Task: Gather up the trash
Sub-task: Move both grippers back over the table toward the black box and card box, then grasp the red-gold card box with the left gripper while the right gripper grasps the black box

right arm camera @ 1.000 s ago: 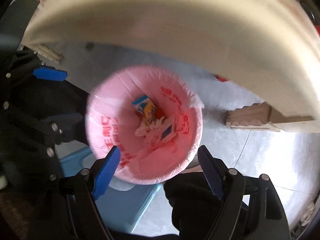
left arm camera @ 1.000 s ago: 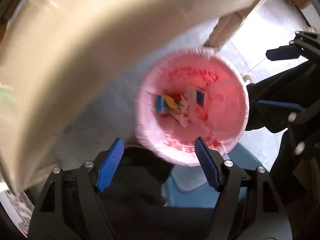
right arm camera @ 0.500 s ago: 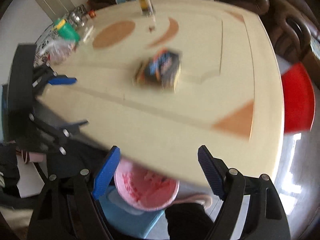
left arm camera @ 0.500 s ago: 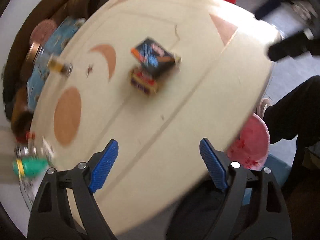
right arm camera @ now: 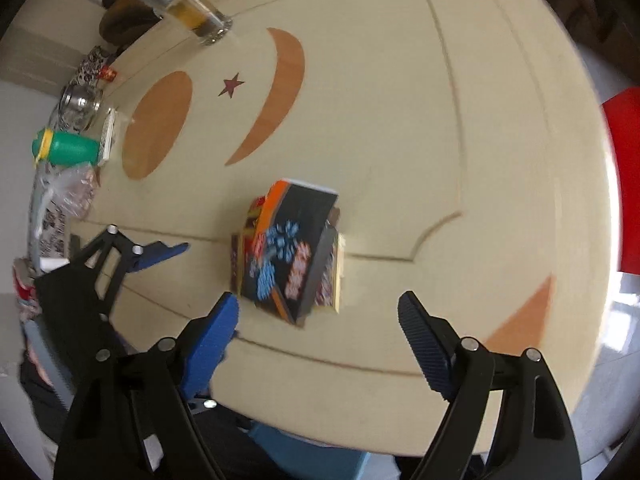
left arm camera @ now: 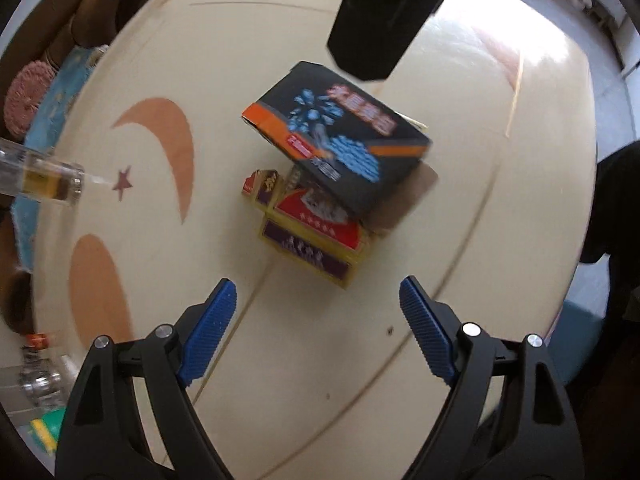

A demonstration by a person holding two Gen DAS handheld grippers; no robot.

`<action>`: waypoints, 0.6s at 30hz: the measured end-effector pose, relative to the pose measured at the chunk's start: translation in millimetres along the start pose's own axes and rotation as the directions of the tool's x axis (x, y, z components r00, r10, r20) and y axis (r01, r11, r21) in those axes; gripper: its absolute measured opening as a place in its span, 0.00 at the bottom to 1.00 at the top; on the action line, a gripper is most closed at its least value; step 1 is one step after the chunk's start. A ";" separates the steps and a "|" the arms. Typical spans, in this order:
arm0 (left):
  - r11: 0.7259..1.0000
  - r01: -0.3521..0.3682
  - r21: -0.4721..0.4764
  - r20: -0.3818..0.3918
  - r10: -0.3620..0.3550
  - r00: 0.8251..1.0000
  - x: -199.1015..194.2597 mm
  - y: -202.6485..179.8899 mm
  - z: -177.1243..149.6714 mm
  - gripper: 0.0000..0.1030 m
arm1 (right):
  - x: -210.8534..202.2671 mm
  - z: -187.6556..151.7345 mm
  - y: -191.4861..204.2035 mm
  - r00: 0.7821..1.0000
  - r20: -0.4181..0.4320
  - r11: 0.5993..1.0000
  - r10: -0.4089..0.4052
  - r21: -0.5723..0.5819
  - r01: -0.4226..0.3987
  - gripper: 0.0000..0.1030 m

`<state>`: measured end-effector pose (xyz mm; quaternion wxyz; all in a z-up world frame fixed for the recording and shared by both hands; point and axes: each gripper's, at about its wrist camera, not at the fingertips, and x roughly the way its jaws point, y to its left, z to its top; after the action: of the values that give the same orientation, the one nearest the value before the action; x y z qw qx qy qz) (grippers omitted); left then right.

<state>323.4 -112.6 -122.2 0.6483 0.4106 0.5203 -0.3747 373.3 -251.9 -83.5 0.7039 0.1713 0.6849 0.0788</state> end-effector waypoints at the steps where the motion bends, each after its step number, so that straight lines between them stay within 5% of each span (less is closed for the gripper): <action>1: 1.000 0.025 -0.006 0.006 -0.025 1.000 2.6 4.5 1.6 0.79 | 4.9 5.5 -3.5 1.000 -0.006 1.000 0.009 0.025 -0.009 0.78; 11: 0.989 0.144 -0.014 0.055 -0.143 0.988 27.5 16.2 11.0 0.80 | 43.0 40.7 -13.6 0.994 -0.073 0.987 0.086 0.139 -0.076 0.78; 18: 0.977 0.212 -0.005 0.098 -0.211 0.973 25.3 9.8 23.2 0.84 | 62.1 46.2 -2.8 0.993 -0.111 0.991 0.036 0.129 -0.021 0.77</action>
<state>345.3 -131.7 -142.8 0.6324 0.3292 0.5317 -0.4571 421.9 -239.2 -142.5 0.6502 0.2211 0.7248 0.0544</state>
